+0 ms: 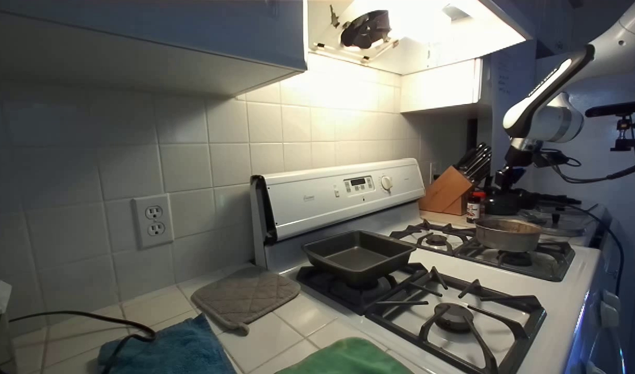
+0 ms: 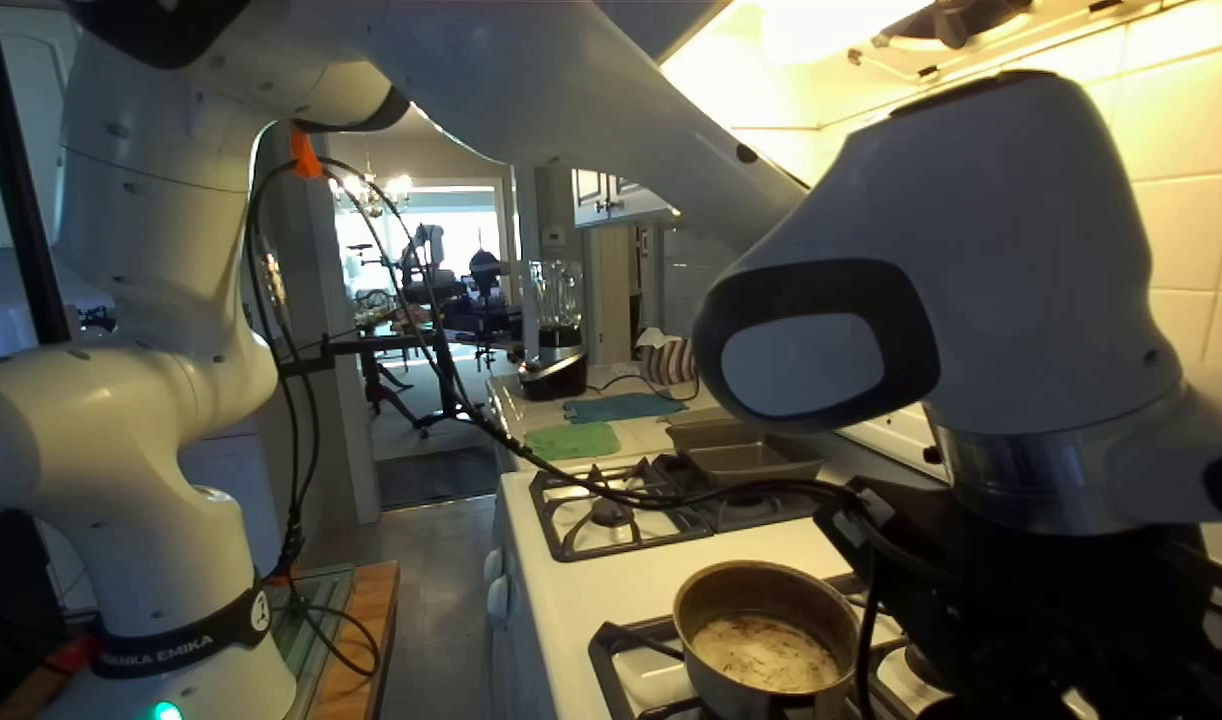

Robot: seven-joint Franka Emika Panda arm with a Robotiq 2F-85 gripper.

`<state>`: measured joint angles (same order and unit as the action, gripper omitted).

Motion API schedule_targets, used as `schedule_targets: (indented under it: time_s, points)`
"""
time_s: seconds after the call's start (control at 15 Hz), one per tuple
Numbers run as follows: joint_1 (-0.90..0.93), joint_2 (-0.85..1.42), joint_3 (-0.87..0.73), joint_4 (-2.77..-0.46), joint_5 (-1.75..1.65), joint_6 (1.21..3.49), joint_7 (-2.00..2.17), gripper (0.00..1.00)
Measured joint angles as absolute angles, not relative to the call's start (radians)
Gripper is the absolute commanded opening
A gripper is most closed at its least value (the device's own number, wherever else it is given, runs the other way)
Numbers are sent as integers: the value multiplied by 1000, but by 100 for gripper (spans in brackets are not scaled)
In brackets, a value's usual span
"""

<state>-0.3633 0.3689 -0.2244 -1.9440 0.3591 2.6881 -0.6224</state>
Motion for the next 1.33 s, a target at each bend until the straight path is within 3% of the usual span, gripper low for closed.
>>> schedule_targets:
  time_s: [1.2,1.27,1.33]
  points:
    - [-458,587,-165,-1780,257,2699,-522,6]
    - [-458,595,-163,-1773,256,2699,-506,10]
    - [-458,601,-162,-1769,256,2699,-493,33]
